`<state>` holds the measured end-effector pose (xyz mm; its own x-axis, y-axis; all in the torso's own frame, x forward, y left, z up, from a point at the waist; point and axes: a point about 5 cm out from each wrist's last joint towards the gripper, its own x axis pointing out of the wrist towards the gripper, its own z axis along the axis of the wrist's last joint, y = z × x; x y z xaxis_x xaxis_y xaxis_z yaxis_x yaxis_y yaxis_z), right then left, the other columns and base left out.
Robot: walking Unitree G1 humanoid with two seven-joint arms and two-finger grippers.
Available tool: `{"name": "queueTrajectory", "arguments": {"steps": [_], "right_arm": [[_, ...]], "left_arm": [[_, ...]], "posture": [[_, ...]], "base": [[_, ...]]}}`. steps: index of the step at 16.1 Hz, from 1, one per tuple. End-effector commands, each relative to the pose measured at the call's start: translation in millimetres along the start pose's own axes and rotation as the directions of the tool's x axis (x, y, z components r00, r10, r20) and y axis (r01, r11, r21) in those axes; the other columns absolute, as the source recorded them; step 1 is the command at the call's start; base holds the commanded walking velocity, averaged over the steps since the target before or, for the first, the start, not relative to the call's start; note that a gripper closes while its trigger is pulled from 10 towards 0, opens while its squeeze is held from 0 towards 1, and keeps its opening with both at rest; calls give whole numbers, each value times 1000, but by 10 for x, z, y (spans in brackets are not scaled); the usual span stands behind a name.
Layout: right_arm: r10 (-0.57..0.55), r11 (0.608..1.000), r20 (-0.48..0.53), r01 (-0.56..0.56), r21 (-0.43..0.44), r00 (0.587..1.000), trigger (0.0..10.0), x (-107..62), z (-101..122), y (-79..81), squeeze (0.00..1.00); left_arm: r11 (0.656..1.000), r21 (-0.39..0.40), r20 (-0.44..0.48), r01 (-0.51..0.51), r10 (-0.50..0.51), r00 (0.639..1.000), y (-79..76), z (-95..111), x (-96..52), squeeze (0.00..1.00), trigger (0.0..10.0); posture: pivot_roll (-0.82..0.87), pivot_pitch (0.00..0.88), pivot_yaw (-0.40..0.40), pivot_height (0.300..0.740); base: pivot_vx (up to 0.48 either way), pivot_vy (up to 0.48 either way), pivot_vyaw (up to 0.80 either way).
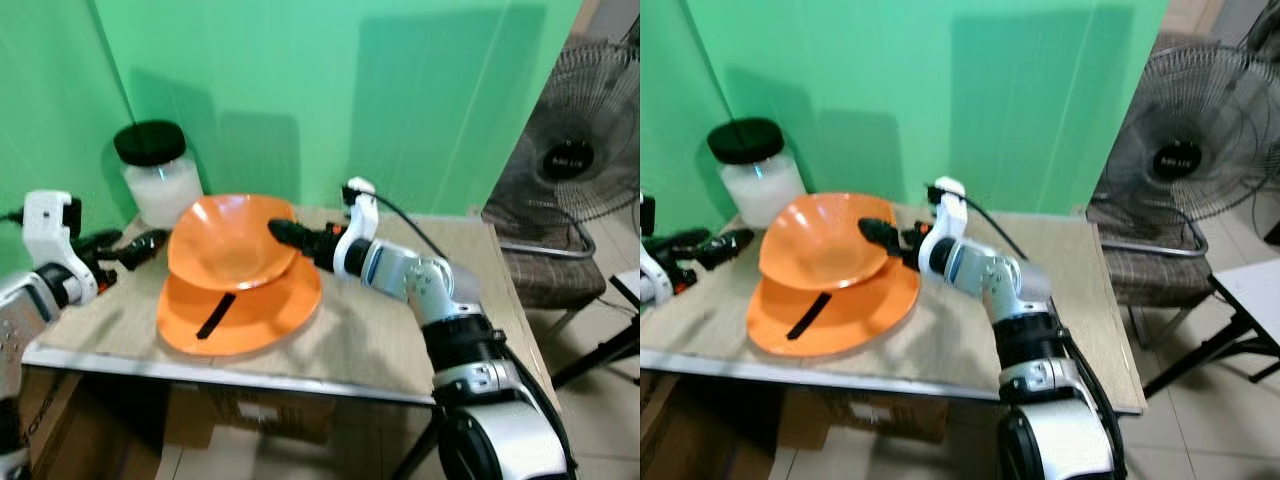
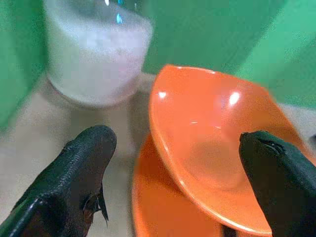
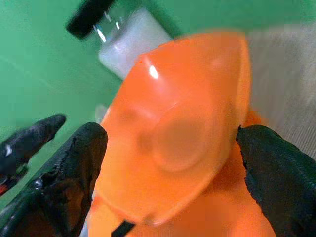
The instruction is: Setting the table
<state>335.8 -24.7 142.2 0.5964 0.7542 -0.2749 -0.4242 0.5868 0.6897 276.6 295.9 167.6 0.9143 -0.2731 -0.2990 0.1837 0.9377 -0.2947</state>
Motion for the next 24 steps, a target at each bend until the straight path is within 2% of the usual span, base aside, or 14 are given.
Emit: {"name": "queueTrajectory", "arguments": {"steps": [1, 2, 4, 5, 6, 7, 9, 10, 16, 24], "right_arm": [[31, 999, -15, -30, 16, 999, 10000, 40, 7, 71, 549], [37, 999, -30, -36, 20, 999, 10000, 52, -22, 83, 0], [39, 999, -29, -39, 26, 999, 10000, 64, -33, 88, 0], [42, 999, -31, -41, 25, 999, 10000, 62, -39, 91, 0], [47, 999, -35, -47, 23, 998, 10000, 58, -48, 98, 0], [64, 998, -48, -64, 6, 997, 10000, 41, -71, 111, 0], [78, 997, -61, -80, -20, 995, 10000, 9, -90, 106, 0], [103, 994, -75, -106, -38, 992, 10000, -28, -119, 112, 0], [128, 988, -80, -134, -79, 989, 10000, -114, -143, 116, 0], [126, 986, -76, -133, -99, 989, 10000, -121, -117, 117, 0]], "left_arm": [[997, -65, 1, 36, -36, 999, 10, -10, 27, 0, 10000], [993, -110, -19, 46, -48, 999, 35, -63, 77, 0, 10000], [993, -115, -60, 25, -32, 998, 86, -159, 187, 0, 9608], [991, -129, -59, 24, -32, 998, 91, -171, 215, 0, 5961], [990, -136, -67, 28, -37, 997, 91, -189, 248, 0, 3137], [988, -150, -94, 38, -52, 994, 84, -229, 325, 0, 2510], [986, -162, -123, 27, -48, 991, 98, -270, 424, 0, 2314], [982, -180, -113, 63, -84, 990, 59, -259, 511, 0, 157], [977, -167, -158, 135, -161, 974, -73, -290, 683, 0, 0], [974, -168, -126, 154, -176, 976, -102, -233, 716, 0, 0]], "posture": [[70, 0, -4, 740], [69, 0, -4, 740], [63, 0, -4, 740], [59, 0, -2, 740], [57, 0, 0, 740], [50, 0, 7, 740], [45, 0, 13, 740], [38, 0, 21, 740], [16, 0, 43, 740], [18, 0, 34, 740]], "base": [[0, 0, 0], [0, 0, 0], [0, 0, 0], [0, 0, 0], [0, 0, 0], [0, 0, 0], [0, 0, 0], [0, 0, 0], [0, 0, 0], [0, 0, 0]]}}
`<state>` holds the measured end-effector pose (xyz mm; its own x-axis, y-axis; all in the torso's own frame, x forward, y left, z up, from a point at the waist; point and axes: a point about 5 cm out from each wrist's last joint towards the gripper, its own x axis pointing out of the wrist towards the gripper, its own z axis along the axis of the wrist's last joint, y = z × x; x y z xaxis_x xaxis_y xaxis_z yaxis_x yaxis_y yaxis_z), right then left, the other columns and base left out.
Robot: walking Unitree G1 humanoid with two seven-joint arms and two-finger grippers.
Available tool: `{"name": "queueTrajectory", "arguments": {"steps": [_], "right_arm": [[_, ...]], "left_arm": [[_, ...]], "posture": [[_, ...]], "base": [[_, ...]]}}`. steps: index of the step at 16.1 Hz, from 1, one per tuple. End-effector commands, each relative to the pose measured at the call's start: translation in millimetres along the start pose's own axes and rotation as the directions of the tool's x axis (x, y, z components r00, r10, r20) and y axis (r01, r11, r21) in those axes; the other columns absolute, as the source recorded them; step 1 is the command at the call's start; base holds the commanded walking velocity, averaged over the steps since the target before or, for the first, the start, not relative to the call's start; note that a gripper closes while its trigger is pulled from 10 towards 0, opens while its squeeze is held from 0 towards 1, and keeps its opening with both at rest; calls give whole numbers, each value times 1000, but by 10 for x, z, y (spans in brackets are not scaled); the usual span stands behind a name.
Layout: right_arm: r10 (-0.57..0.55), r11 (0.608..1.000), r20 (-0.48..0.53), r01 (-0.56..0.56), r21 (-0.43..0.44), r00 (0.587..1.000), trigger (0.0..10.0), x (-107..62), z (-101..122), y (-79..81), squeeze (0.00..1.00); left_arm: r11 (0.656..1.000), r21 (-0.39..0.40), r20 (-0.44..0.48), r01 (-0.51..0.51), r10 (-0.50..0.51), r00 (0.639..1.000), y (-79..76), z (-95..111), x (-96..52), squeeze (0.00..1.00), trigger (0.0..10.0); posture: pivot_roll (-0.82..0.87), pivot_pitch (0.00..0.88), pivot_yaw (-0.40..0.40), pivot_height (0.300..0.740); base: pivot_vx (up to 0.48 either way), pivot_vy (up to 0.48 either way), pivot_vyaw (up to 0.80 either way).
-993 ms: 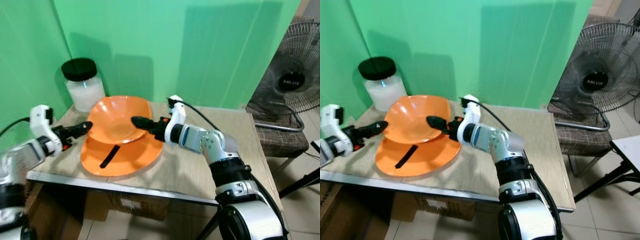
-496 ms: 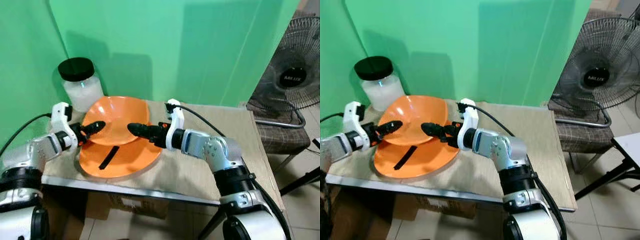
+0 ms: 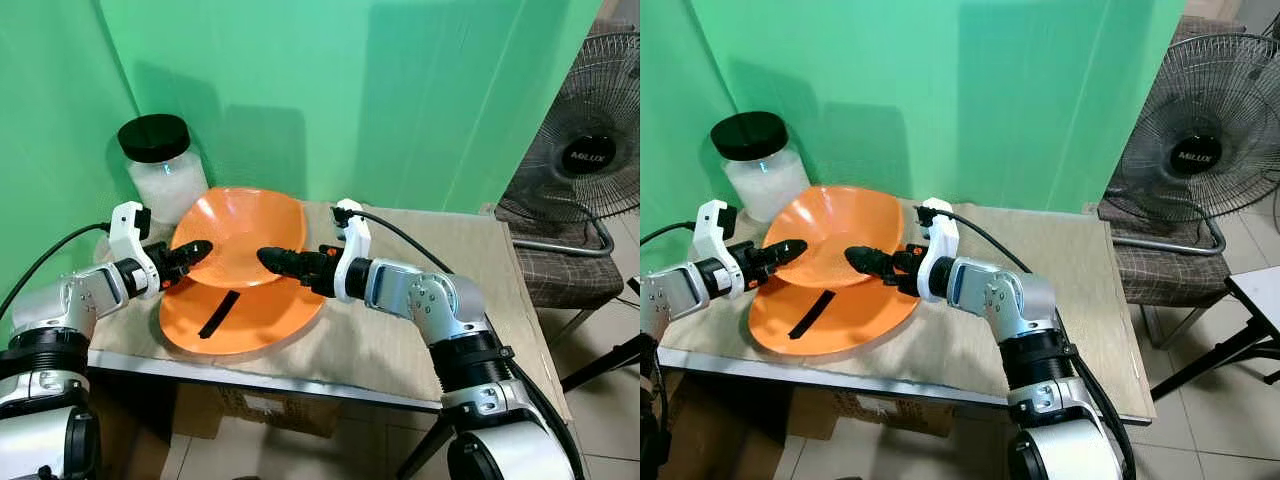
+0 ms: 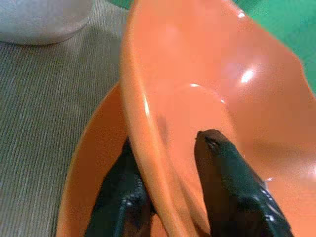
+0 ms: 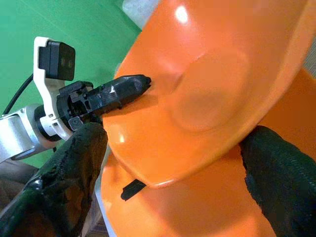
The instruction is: Setting the table
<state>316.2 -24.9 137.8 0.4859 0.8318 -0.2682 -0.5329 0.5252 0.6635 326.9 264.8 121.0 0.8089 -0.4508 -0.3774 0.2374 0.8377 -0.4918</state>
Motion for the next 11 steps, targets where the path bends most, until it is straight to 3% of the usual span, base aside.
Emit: {"name": "queueTrajectory", "arguments": {"steps": [1, 6, 9, 11], "right_arm": [[22, 999, 25, -21, -34, 999, 10000, -20, 58, 53, 0], [-5, 997, 94, 13, -81, 996, 10000, -182, 187, 5, 0], [24, 991, 177, 0, -133, 984, 10000, -391, 325, 23, 0], [76, 980, 286, -18, -200, 955, 10000, -589, 443, 83, 0]], "left_arm": [[1000, 16, 27, 10, -10, 1000, -46, 71, 30, 0, 0], [996, 31, 132, -80, 75, 988, -20, 169, 11, 0, 0], [991, 59, 203, -124, 110, 973, -40, 223, -16, 0, 0], [990, 79, 278, -117, 91, 956, -139, 249, -19, 0, 0]], "posture": [[18, 0, 32, 740], [28, 0, 24, 740], [25, 0, 22, 740], [21, 0, 22, 740]], "base": [[0, 0, 0], [0, 0, 0], [0, 0, 0], [0, 0, 0]]}}
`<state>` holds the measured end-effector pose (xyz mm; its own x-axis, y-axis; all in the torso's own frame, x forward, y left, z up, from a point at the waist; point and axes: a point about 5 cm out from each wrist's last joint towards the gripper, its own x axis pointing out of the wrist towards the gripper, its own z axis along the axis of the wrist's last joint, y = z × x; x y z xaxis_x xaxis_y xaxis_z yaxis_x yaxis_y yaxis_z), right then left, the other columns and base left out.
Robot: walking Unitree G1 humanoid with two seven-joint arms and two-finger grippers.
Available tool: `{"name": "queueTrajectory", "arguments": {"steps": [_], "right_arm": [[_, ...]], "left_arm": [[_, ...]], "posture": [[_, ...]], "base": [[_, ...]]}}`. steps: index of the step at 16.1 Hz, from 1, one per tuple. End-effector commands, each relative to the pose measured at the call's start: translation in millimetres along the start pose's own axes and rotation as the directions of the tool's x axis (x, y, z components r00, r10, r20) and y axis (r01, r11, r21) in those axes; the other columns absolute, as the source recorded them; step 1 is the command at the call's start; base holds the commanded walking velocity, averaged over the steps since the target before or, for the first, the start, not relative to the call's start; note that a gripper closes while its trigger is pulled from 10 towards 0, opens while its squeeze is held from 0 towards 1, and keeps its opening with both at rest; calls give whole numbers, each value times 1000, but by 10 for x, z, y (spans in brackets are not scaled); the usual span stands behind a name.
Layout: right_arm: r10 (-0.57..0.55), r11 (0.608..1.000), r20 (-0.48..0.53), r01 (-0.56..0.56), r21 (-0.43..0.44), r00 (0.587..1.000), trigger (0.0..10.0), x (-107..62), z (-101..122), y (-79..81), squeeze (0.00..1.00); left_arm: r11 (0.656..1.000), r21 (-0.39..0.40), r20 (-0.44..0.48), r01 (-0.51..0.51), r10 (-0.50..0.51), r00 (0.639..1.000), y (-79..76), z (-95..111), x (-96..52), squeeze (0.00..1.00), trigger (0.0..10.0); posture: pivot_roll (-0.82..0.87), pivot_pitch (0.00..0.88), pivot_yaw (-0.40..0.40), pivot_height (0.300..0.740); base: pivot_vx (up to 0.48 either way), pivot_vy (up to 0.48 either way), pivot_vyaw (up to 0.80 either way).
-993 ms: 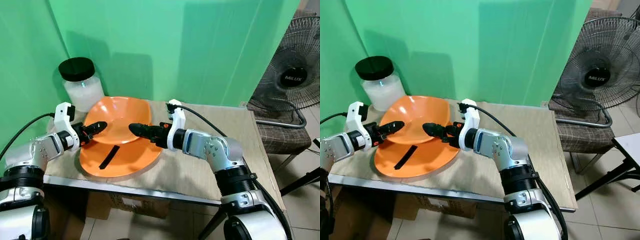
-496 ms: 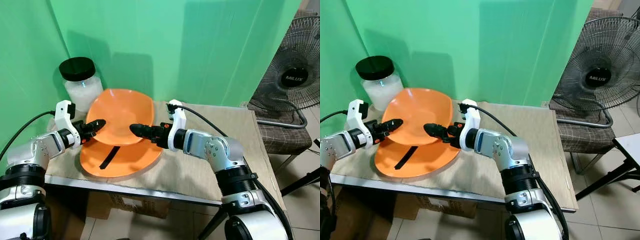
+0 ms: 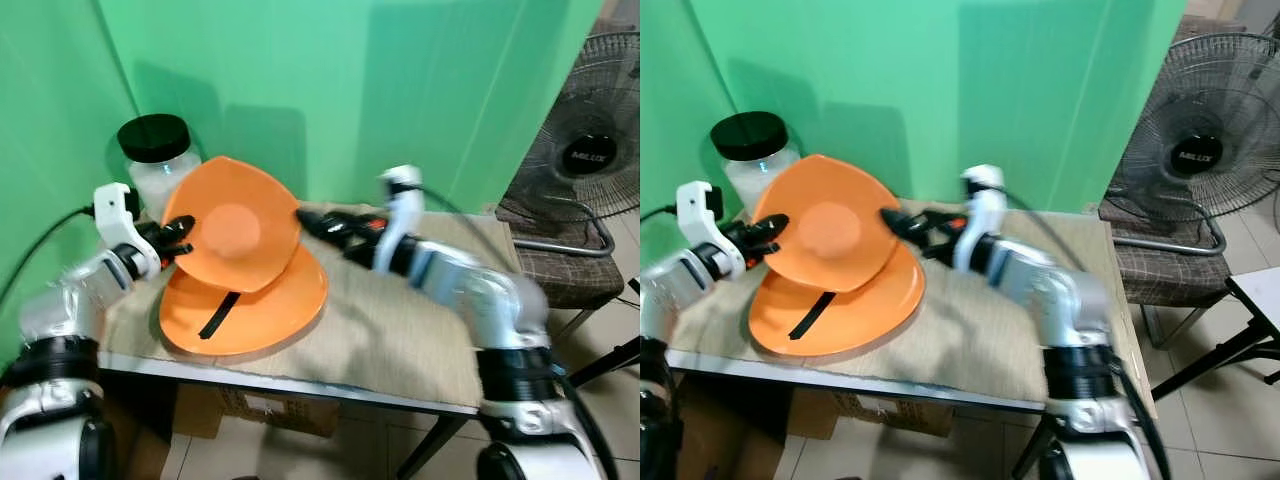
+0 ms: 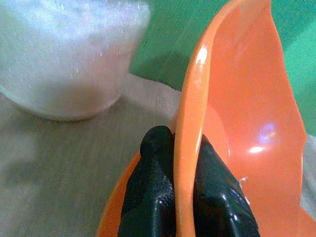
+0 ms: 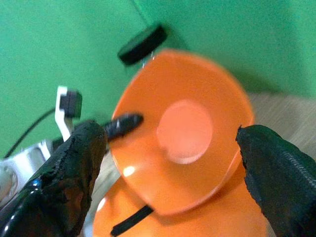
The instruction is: Setting the table
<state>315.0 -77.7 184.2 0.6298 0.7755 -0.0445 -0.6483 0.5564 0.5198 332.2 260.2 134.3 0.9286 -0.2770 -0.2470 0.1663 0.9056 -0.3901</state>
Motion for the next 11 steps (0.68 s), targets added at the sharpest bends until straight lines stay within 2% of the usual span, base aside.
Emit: {"name": "queueTrajectory", "arguments": {"steps": [1, 3, 5, 6, 7, 8, 9, 10, 11], "right_arm": [[28, 999, 56, -26, -31, 998, 10000, -62, 78, 56, 0], [2, 994, 120, 11, -110, 993, 10000, -178, 135, 93, 0], [-106, 956, 216, 160, -247, 971, 10000, -323, 182, 93, 0], [-123, 944, 235, 186, -271, 964, 10000, -360, 173, 104, 0], [-188, 922, 265, 263, -285, 946, 10000, -444, 113, 104, 0], [-250, 889, 282, 335, -312, 926, 10000, -500, 70, 95, 0], [-259, 887, 287, 345, -308, 922, 10000, -513, 61, 95, 0], [-284, 869, 298, 376, -320, 911, 10000, -545, 37, 110, 0], [-304, 848, 313, 405, -341, 900, 10000, -579, 11, 145, 0]], "left_arm": [[999, 18, 89, 31, -32, 996, -92, 154, -13, 0, 0], [998, 22, 174, 61, -64, 983, -215, 229, -55, 0, 0], [993, 87, 298, 74, -97, 949, -429, 355, -179, 0, 0], [991, 104, 327, 79, -109, 939, -509, 376, -225, 0, 0], [979, 189, 386, 72, -142, 912, -734, 383, -353, 0, 0], [960, 278, 415, 45, -162, 895, -926, 346, -444, 0, 0], [953, 300, 419, 42, -171, 892, -978, 331, -463, 0, 0], [913, 407, 402, 3, -182, 897, -1099, 256, -496, 0, 5569], [882, 470, 389, -27, -179, 904, -1220, 174, -538, 0, 10000]], "posture": [[21, 0, 18, 740], [15, 0, 11, 740], [8, 0, 7, 740], [7, 0, 4, 740], [4, 0, -5, 740], [0, 0, -16, 740], [-1, 0, -23, 740], [-18, 0, -25, 740], [-26, 0, -23, 740]], "base": [[0, 0, 0], [0, 0, 0], [0, 0, 0], [0, 0, 0], [0, 0, 0], [0, 0, -706], [0, 0, -781], [0, 0, -788], [0, 0, -788]]}}
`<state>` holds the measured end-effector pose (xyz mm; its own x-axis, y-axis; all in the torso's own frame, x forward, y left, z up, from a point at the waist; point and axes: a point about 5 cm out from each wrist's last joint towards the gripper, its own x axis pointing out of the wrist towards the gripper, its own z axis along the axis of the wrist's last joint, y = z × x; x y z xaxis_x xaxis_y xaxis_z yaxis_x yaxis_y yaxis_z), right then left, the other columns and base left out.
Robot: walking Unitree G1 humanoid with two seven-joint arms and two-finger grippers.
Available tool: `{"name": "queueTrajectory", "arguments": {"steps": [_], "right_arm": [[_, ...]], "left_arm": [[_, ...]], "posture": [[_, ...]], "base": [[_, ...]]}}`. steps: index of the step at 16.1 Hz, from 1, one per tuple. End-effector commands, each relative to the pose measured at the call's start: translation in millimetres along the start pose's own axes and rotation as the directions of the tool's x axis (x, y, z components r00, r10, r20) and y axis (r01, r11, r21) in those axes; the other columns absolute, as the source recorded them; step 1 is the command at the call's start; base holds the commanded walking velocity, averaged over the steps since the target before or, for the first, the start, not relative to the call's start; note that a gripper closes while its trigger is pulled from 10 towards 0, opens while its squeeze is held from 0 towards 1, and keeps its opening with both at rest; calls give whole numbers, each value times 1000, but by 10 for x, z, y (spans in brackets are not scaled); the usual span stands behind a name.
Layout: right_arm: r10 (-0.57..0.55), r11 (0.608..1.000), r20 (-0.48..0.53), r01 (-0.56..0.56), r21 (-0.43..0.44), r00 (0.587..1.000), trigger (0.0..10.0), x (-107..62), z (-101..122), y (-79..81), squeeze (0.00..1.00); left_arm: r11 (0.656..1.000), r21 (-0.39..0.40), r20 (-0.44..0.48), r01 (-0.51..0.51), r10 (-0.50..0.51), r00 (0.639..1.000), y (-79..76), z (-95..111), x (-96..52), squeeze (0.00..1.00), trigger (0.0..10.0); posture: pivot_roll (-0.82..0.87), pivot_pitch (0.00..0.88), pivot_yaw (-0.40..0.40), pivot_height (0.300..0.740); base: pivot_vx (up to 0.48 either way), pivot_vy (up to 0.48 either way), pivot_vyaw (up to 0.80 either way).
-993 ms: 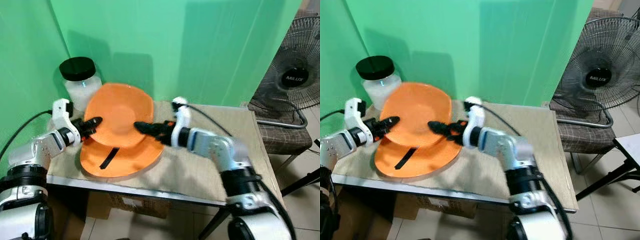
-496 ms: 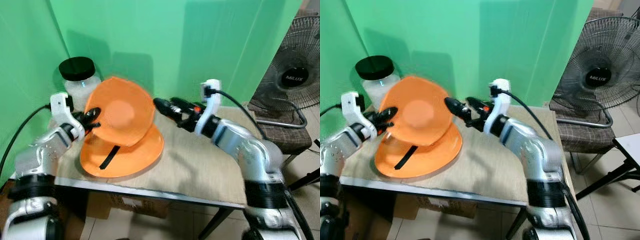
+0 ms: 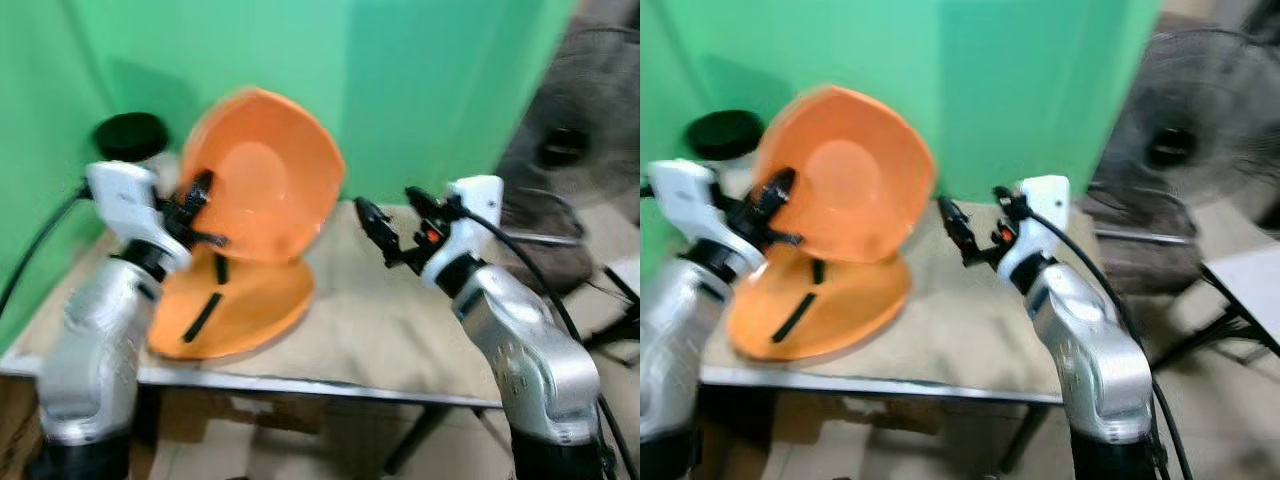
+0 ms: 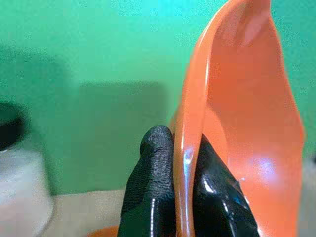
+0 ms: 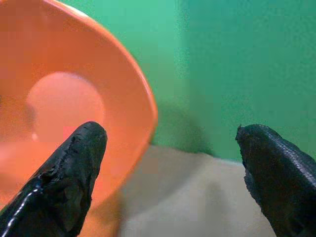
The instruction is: Setting the table
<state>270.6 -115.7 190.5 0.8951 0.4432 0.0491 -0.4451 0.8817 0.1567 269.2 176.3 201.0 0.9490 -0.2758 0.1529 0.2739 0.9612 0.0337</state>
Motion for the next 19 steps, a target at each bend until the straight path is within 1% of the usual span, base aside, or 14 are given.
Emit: {"name": "queueTrajectory", "arguments": {"steps": [1, 2, 3, 4, 5, 6, 7, 8, 10, 11, 12, 14, 17, 19], "right_arm": [[-16, 999, 27, 17, -39, 1000, 10000, -44, 47, 41, 0], [-21, 998, 30, 23, -50, 999, 10000, -73, 48, 49, 0], [-46, 998, 28, 47, -43, 999, 10000, -87, 21, 38, 0], [-60, 997, 23, 61, -40, 998, 10000, -87, 2, 31, 0], [-91, 995, 8, 91, -34, 996, 10000, -87, -34, 22, 0], [-99, 995, 8, 99, -31, 995, 10000, -94, -39, 28, 0], [-102, 994, 6, 102, -31, 995, 10000, -98, -42, 28, 0], [-113, 993, -1, 113, -33, 994, 10000, -109, -58, 27, 0], [-121, 992, -4, 121, -35, 993, 10000, -117, -67, 24, 0], [-124, 991, -6, 124, -52, 992, 10000, -119, -65, 17, 0], [-134, 989, -3, 133, -70, 991, 10000, -118, -56, 1, 0], [-130, 990, 5, 130, -50, 992, 10000, -116, -36, 0, 0], [-122, 992, -4, 122, -9, 992, 10000, -126, -65, 18, 0], [-111, 993, -1, 111, 49, 994, 10000, -132, -63, 36, 0]], "left_arm": [[1000, 20, 42, -6, 5, 999, -142, 107, -16, 0, 10000], [999, 23, 56, -29, 27, 998, -190, 128, -35, 0, 10000], [997, 36, 73, -75, 72, 995, -224, 141, -45, 0, 10000], [996, 28, 69, -90, 88, 994, -243, 131, -53, 0, 10000], [993, 37, 46, -109, 107, 993, -287, 88, -92, 0, 10000], [992, 38, 41, -120, 119, 992, -305, 70, -121, 0, 10000], [990, 25, 30, -141, 141, 990, -299, 47, -143, 0, 10000], [976, -20, -7, -216, 216, 976, -256, -21, -201, 0, 10000], [967, -31, 7, -252, 253, 968, -250, -16, -212, 0, 10000], [951, -72, 22, -302, 304, 952, -228, -7, -211, 0, 10000], [942, -98, 19, -321, 325, 946, -222, -12, -212, 0, 10000], [934, -94, 6, -343, 345, 938, -221, -27, -221, 0, 10000], [932, -115, 21, -344, 348, 937, -205, -22, -230, 0, 10000], [932, -96, 28, -349, 353, 935, -200, -23, -219, 0, 10000]], "posture": [[-29, 0, -21, 740], [-28, 0, -22, 740], [-23, 0, -27, 740], [-23, 0, -27, 740], [-25, 0, -31, 740], [-27, 0, -35, 740], [-27, 0, -39, 740], [-28, 0, -42, 740], [-26, 0, -47, 740], [-25, 0, -48, 740], [-25, 0, -49, 740], [-24, 0, -52, 740], [-24, 0, -47, 740], [-26, 0, -40, 740]], "base": [[0, 0, -788], [0, 0, -788], [0, 0, -788], [0, 0, -788], [0, 0, -788], [0, 0, -788], [0, 0, -788], [0, 0, -788], [0, 0, -788], [0, 0, -800], [0, 0, -800], [0, 0, -800], [0, 0, -800], [0, 0, -800]]}}
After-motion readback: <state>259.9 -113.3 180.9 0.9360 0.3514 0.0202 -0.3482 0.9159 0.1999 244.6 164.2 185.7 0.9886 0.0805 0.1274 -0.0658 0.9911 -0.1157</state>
